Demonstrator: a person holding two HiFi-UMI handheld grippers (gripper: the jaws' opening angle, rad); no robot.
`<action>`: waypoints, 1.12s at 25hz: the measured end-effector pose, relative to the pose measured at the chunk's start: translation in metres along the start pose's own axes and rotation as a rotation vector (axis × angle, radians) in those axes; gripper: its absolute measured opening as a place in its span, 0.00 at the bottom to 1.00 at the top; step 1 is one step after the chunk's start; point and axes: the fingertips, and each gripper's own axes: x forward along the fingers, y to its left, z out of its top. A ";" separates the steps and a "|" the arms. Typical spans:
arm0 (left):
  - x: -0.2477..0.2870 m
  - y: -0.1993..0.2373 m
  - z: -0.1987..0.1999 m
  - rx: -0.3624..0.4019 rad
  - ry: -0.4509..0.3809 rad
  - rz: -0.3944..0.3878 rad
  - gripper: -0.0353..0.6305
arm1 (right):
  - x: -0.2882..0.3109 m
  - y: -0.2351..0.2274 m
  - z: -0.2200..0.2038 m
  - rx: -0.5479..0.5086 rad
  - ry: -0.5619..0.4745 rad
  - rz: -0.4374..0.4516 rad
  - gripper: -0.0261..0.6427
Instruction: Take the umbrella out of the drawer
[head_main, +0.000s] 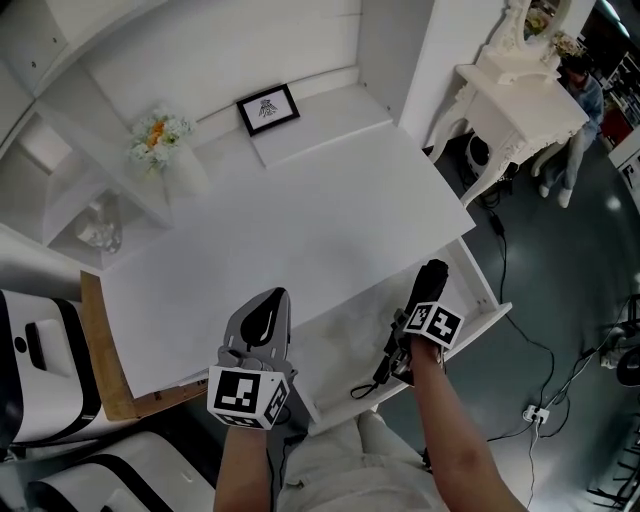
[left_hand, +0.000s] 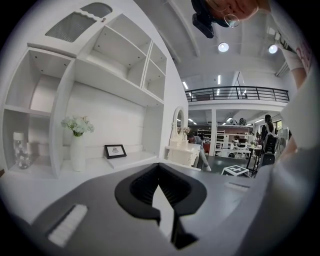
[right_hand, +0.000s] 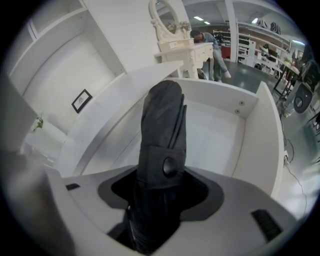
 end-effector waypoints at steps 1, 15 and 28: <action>-0.002 -0.002 0.002 0.002 -0.003 0.005 0.07 | -0.003 0.000 0.001 -0.003 -0.009 0.007 0.41; -0.026 -0.031 0.038 0.036 -0.074 0.064 0.07 | -0.050 0.009 0.029 -0.067 -0.103 0.146 0.41; -0.039 -0.041 0.073 0.088 -0.143 0.108 0.07 | -0.096 0.040 0.068 -0.225 -0.203 0.301 0.41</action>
